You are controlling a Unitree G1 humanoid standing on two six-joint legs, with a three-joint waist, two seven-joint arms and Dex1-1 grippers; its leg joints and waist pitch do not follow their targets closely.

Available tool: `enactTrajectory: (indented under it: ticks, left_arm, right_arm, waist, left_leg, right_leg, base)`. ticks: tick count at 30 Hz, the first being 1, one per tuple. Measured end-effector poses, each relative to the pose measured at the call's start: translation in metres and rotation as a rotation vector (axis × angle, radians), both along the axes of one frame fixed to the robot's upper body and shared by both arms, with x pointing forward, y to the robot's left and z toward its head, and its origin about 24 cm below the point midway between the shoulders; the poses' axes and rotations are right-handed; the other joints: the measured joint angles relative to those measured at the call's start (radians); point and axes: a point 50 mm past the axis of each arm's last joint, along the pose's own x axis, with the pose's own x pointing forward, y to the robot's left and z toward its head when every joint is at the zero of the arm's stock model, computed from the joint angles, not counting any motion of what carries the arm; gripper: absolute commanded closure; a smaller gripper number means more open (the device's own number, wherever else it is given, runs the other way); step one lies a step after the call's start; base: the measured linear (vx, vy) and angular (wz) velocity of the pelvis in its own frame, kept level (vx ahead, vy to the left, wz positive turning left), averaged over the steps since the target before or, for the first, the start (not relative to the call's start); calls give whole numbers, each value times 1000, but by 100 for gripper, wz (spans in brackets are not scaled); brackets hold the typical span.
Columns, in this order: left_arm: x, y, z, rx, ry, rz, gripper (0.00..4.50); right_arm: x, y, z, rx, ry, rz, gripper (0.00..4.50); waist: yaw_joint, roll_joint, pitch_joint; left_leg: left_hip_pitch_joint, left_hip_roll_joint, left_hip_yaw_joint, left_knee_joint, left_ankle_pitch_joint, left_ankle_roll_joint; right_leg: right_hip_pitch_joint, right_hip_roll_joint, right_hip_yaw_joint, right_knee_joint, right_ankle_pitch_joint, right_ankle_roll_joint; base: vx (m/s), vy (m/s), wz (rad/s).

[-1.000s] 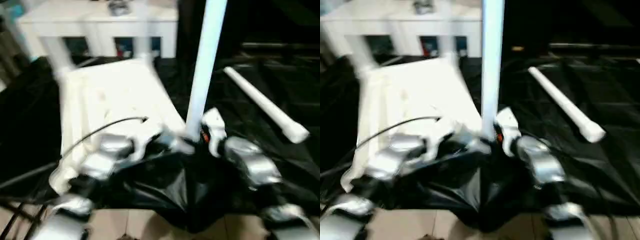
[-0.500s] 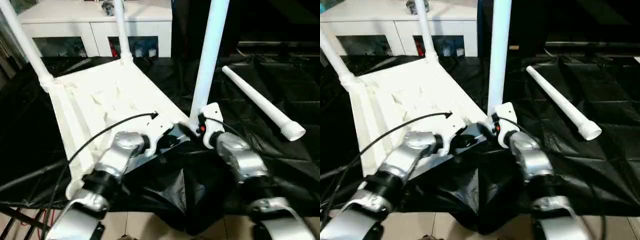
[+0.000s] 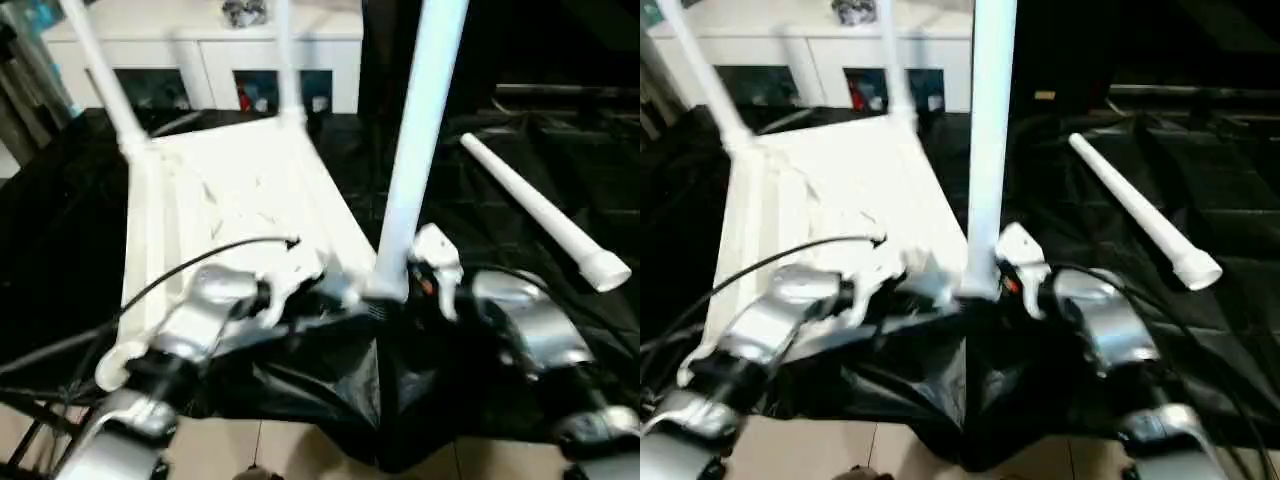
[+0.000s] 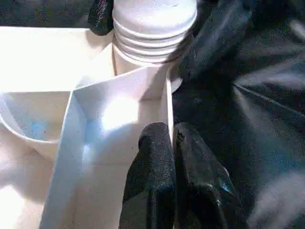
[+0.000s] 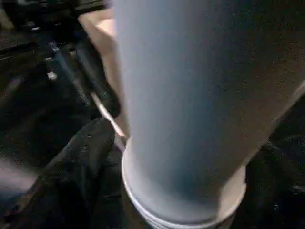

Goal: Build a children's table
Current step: Rotate leg to tighten

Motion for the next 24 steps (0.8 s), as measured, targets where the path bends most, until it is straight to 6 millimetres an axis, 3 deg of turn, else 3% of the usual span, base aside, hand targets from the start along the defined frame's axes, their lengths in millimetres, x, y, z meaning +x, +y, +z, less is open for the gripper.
enactTrajectory:
  ticks: [9,15,17,22,24]
  left_arm:
    - [-4,5,2,23,14,-61,450]
    - [-2,2,0,14,7,-16,450]
    - [1,0,-2,4,-5,50,450]
    - [15,-18,-4,-19,-24,238,450]
    - [17,-26,-5,-24,-27,281,450]
  right_arm:
    - [-8,2,0,7,25,48,167]
    - [-7,2,-2,13,20,-20,177]
    - [-1,5,-6,21,4,-119,177]
    - [20,15,-11,50,-33,-442,178]
    - [25,16,-12,55,-33,-524,178]
  waist:
    - [13,0,0]
    - [12,0,0]
    - [6,-1,0]
    - [-33,-5,1]
    - [-41,-6,1]
  left_leg:
    - [1,0,0,0,0,0]
    - [1,0,0,0,0,0]
    - [2,0,0,0,0,0]
    - [3,0,0,0,0,0]
    - [3,-1,0,0,0,0]
  right_leg:
    - [0,0,0,0,0,0]
    - [0,0,1,1,0,0]
    - [0,0,1,1,0,0]
    - [0,0,1,0,-2,4]
    - [1,0,1,0,-2,4]
  base:
    - [0,0,0]
    - [0,0,0]
    - [0,0,0]
    - [0,0,0]
    - [0,0,0]
